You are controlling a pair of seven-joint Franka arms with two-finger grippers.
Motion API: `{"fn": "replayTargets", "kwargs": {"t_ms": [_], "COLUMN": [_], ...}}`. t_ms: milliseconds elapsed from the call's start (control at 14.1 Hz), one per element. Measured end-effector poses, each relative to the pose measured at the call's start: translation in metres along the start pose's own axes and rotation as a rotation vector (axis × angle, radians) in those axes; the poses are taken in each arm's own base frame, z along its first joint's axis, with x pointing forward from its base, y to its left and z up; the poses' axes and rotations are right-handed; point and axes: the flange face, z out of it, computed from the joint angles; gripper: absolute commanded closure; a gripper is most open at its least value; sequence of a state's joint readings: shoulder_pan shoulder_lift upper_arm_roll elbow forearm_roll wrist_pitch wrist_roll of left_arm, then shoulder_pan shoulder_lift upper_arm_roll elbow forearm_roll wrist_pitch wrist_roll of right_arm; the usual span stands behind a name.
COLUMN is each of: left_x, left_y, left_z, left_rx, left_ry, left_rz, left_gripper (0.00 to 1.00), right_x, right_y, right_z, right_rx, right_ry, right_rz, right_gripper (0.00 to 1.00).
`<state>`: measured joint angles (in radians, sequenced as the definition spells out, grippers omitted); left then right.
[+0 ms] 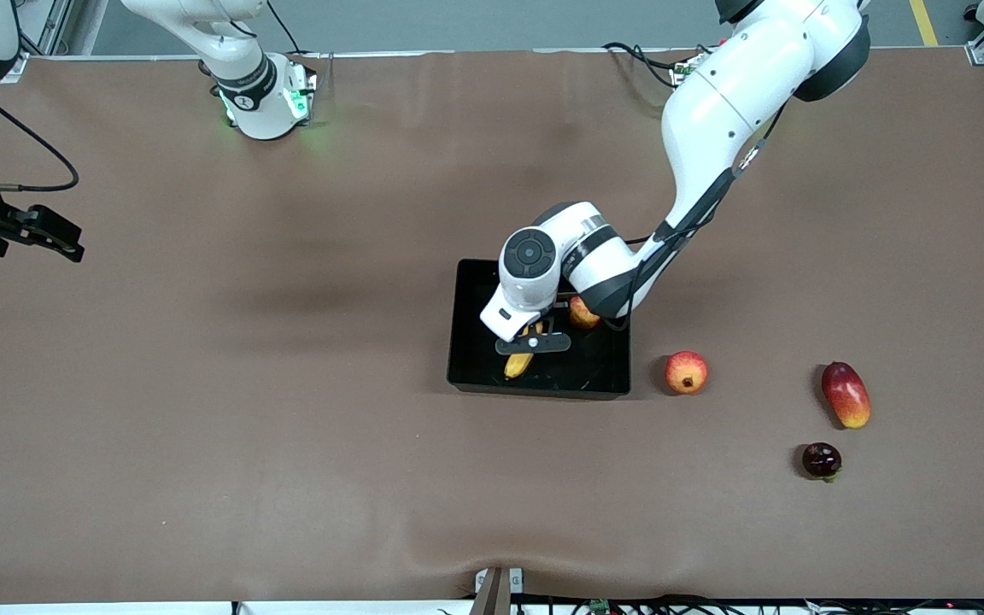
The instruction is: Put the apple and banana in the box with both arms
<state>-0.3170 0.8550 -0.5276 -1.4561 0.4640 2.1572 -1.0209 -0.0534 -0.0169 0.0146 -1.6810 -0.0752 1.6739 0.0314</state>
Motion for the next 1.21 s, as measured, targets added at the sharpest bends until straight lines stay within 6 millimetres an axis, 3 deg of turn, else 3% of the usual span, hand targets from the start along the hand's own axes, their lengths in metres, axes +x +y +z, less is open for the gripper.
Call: {"fn": "replayTargets", "kwargs": {"t_ms": [142,285,498,711,996,1209], "left_x": [0.017,0.037,0.078,0.103,0.108,0.088], "left_y": [-0.008,-0.032,-0.112,-0.195,-0.288,-0.314], "left_z": [-0.04,-0.093,-0.18,-0.245,-0.306,-0.349], "left_rx": [-0.005,0.028,0.055,0.067,0.071,0.116], "left_ry": [0.044,0.084,0.127,0.138,0.098,0.098], "left_rz": [-0.025,-0.071,-0.149,-0.092,-0.083,-0.041], "left_gripper": [0.0,0.0,0.0,0.0,0.0,0.0], "right_x": [0.0,-0.001,-0.001,-0.002,-0.002,-0.002], "right_y": [0.005,0.008,0.008,0.009,0.009,0.008], "right_z": [0.003,0.003,0.003,0.004,0.005,0.004], "right_rx": [0.0,0.0,0.0,0.0,0.0,0.0], "right_ry": [-0.005,-0.006,-0.01,-0.014,-0.019,-0.019], "right_rz": [0.009,0.015,0.014,0.016,0.015,0.011], "right_gripper": [0.0,0.0,0.0,0.0,0.0,0.0]}}
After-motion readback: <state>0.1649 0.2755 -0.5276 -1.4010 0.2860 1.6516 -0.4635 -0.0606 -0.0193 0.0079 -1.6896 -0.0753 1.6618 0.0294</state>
